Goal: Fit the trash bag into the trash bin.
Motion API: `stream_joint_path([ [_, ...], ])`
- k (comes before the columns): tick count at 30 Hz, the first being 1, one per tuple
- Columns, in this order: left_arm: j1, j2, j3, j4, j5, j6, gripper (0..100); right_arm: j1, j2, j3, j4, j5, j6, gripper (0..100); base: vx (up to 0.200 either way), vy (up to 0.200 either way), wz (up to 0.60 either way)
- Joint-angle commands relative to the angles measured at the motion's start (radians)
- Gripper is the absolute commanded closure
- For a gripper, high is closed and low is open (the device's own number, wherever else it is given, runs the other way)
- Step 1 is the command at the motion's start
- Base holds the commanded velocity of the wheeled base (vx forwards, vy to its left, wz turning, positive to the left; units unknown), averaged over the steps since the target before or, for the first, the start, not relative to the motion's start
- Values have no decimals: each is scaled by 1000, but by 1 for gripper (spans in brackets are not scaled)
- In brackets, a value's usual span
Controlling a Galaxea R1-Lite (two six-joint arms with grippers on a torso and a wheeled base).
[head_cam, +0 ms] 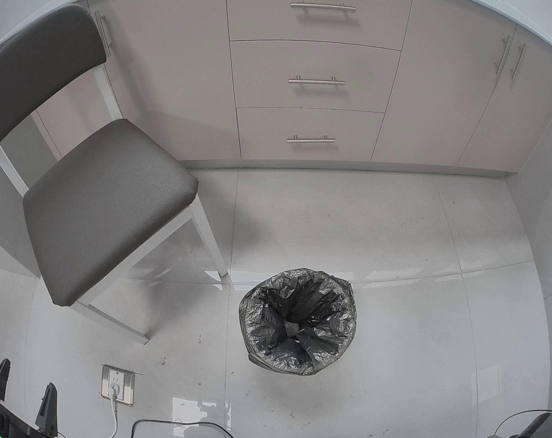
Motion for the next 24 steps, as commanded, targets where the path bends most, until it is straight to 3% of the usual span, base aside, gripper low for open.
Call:
stream_joint_path([
  [1,1,-15,17,0,1,0,0,-207,-354,0,196,155,-9,100,0,0,0],
  [3,0,-13,17,0,1,0,0,-224,-507,0,260,193,-3,100,0,0,0],
  [7,1,-13,17,0,-1,0,0,-238,-814,0,201,293,17,100,0,0,0],
  [10,0,-13,17,0,-1,0,0,-252,-927,0,128,302,20,100,0,0,0],
  [12,1,-13,17,0,-1,0,0,-252,-1070,11,-56,315,15,100,0,0,0],
  [15,1,-13,17,0,-1,0,0,-245,-1096,120,-120,356,32,100,0,0,0],
  [18,1,-13,17,0,-1,0,0,-222,-1104,202,-129,456,119,100,0,0,0],
  [19,1,-13,17,0,1,0,0,-207,-1125,331,-169,552,168,100,0,0,0],
  [20,0,-13,17,0,-1,0,0,-202,-1142,436,-237,608,193,100,0,0,0],
  [23,0,-13,17,0,1,0,0,-190,-1179,841,-559,652,234,100,0,0,0],
  [24,0,-13,17,0,1,0,0,-190,-1179,841,-559,652,234,100,0,0,0],
])
